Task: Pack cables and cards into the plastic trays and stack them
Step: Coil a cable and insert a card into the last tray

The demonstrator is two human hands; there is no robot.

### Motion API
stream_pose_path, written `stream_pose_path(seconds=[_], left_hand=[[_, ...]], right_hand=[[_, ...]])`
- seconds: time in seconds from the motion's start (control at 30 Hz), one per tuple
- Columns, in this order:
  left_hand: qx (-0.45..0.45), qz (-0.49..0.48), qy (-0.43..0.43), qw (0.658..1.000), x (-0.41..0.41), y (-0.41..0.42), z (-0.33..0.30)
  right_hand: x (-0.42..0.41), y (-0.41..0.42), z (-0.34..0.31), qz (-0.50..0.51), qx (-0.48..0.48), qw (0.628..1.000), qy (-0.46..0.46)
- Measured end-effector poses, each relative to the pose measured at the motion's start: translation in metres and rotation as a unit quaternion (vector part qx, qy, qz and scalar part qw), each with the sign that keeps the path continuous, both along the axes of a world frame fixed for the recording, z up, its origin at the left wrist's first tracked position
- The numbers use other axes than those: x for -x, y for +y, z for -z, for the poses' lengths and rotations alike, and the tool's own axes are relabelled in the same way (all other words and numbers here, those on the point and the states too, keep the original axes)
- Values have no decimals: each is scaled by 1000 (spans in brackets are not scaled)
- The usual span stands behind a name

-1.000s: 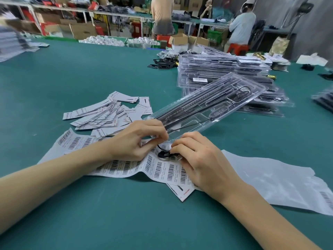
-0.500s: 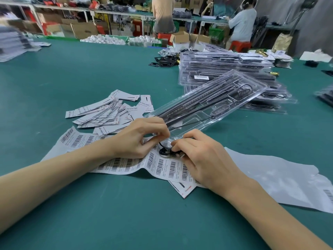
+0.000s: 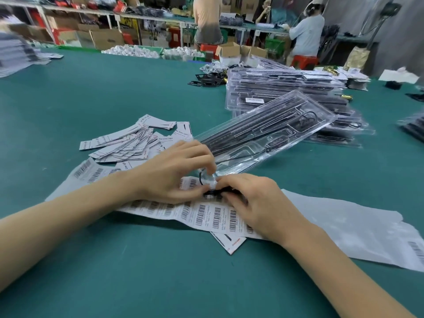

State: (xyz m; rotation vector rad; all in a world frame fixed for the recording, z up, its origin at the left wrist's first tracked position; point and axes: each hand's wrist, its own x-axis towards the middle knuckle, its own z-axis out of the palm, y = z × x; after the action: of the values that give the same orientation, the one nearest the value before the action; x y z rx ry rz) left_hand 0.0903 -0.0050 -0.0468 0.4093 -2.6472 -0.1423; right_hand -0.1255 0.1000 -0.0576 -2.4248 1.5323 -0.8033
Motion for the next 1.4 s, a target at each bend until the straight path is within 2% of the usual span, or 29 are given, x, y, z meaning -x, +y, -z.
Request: stream_pose_path(seconds=[0.1,0.27,0.47,0.67,0.93,1.2,1.33,1.4], left_hand=[[-22,-4,10,1000,1,1,-8],[34,-58,46,997,-2,7,2],[-2,-101,111,989,-9,5,15],[-44,-127,215,967,-8,5,13],[-41,-143,220,964,-5,7,14],[-73,-148,249,954,-5,8,13],[-84,-130,195,969,-2,15,14],[-30,-107,155,982,0,16,13]], right_hand=[[3,-6,-7,-8,-23,1000,-17],[-7,-16,-12,-16,-36,999,-3],[-15,-24,-17,-15,-19,1000,-8],[-14,-40,-30,-30,9,998,46],[-19,-39,-22,10,68,982,177],[-10,-46,-29,-20,57,985,159],[-10,-45,-24,18,105,974,198],[-13,-44,-22,38,118,966,228]])
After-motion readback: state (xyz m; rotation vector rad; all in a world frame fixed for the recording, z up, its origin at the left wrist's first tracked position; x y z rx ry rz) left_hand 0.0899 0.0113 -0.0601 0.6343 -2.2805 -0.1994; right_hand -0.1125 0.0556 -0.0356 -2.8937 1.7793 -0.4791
